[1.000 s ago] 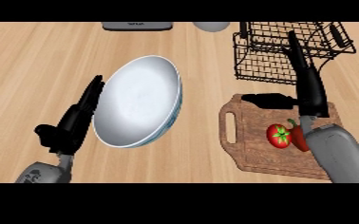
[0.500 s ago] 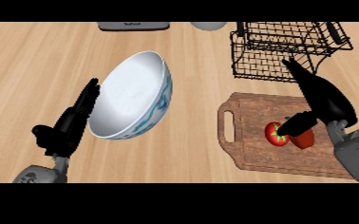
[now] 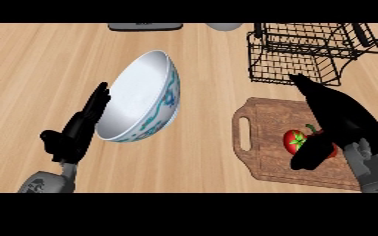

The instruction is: Pick the tomato from the cutting board and place it in the tiered basket

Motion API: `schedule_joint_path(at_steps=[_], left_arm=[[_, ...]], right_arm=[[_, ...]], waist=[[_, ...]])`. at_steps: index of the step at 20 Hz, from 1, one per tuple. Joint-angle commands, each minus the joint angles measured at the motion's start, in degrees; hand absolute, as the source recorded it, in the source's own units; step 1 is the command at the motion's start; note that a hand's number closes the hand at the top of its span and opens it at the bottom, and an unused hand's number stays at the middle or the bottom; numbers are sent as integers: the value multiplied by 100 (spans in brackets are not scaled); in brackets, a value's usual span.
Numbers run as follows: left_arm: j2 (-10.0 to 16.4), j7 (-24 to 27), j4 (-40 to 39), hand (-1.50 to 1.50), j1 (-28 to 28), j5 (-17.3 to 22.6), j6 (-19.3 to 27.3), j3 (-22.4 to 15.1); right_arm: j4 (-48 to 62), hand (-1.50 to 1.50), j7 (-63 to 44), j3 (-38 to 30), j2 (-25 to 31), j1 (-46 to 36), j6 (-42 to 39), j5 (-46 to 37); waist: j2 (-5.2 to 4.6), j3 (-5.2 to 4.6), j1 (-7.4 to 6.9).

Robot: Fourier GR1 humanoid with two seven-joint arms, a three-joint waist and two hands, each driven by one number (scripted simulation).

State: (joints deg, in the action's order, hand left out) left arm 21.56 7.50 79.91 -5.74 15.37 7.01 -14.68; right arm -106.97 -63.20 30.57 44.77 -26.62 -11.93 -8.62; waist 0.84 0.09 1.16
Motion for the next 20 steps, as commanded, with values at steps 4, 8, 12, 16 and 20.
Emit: schedule_joint_path(at_steps=[4,8,12,16,20], left_arm=[[-310,-124,176,0,71,-124,-65,-315],[-408,114,-110,0,107,-135,-181,-298],[-266,-168,161,0,0,-115,-192,-132],[-473,-49,-92,0,-94,-134,-295,-109],[-250,-110,-161,0,-183,2,-521,193]], right_arm=[[-130,-150,-1688,218,-263,-220,-66,-653],[150,-150,-1747,448,-272,127,-163,-683],[271,-150,-1573,441,-481,553,143,-861],[501,-150,-1250,249,-706,581,171,-1029],[696,-150,-1171,352,-832,968,342,-1451]], waist=[[-56,-20,-122],[-73,-25,-78],[-69,-13,-86],[-85,-13,-107],[-82,-13,-89]])
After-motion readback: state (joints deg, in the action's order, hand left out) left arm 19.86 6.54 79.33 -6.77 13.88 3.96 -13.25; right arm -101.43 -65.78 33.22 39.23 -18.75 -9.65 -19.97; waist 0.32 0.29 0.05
